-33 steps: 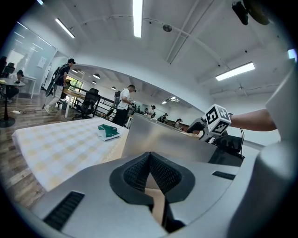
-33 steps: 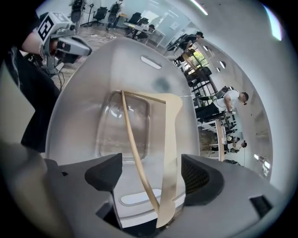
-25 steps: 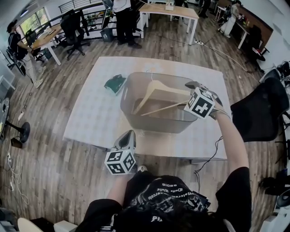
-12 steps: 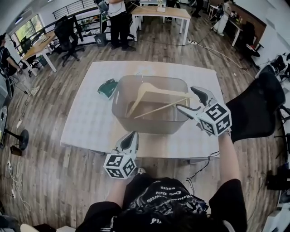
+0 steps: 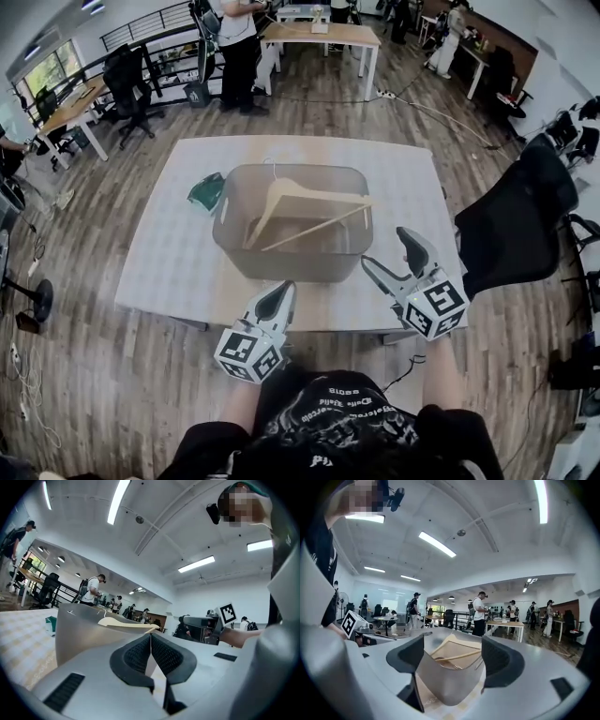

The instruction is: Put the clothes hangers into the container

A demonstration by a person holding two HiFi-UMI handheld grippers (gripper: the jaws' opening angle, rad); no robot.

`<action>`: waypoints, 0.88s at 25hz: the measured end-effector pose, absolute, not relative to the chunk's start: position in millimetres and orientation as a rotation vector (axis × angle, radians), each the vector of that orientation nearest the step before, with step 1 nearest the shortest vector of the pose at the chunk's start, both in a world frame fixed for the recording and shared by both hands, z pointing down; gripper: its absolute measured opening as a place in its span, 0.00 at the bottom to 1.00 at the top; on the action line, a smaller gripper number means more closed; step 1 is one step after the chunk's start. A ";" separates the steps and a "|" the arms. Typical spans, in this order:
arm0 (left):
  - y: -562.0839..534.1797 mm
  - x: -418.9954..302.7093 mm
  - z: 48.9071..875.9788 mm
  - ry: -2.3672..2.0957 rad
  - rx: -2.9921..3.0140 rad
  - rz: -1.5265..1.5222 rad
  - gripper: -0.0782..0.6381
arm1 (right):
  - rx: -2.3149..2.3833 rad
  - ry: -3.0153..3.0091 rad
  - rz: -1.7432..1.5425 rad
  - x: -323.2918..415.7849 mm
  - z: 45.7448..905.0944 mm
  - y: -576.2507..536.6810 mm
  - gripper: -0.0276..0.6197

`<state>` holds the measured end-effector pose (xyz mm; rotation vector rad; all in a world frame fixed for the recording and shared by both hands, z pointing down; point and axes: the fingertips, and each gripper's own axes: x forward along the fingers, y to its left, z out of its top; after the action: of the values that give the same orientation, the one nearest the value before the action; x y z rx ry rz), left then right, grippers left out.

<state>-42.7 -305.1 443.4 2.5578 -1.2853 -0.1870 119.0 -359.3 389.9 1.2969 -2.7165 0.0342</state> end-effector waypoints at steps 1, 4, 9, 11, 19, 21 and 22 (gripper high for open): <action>-301.7 -38.0 444.6 -1.274 2.560 -0.185 0.14 | 1.325 -2.721 0.046 121.9 395.5 -352.9 0.64; -287.7 -23.9 444.9 -1.275 2.567 -0.170 0.14 | 1.410 -2.723 0.098 132.6 412.3 -330.2 0.64; -281.3 -19.7 454.1 -1.333 2.550 -0.123 0.14 | 1.504 -2.633 0.156 142.7 451.1 -310.5 0.60; -279.9 -19.5 459.7 -1.343 2.540 -0.099 0.14 | 1.518 -2.607 0.185 145.7 462.5 -305.8 0.60; -274.8 -21.2 459.5 -1.357 2.554 -0.078 0.14 | 1.549 -2.569 0.129 147.9 459.4 -303.9 0.52; -272.8 -23.4 459.7 -1.364 2.549 -0.084 0.14 | 1.558 -2.571 0.122 146.9 456.5 -303.2 0.48; -272.0 -24.8 460.1 -1.362 2.546 -0.090 0.14 | 1.557 -2.567 0.114 145.1 456.4 -302.8 0.44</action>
<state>-24.8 -272.0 460.1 2.5464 -1.3625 -0.0902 145.1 -302.8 456.4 1.5568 -2.5671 0.1145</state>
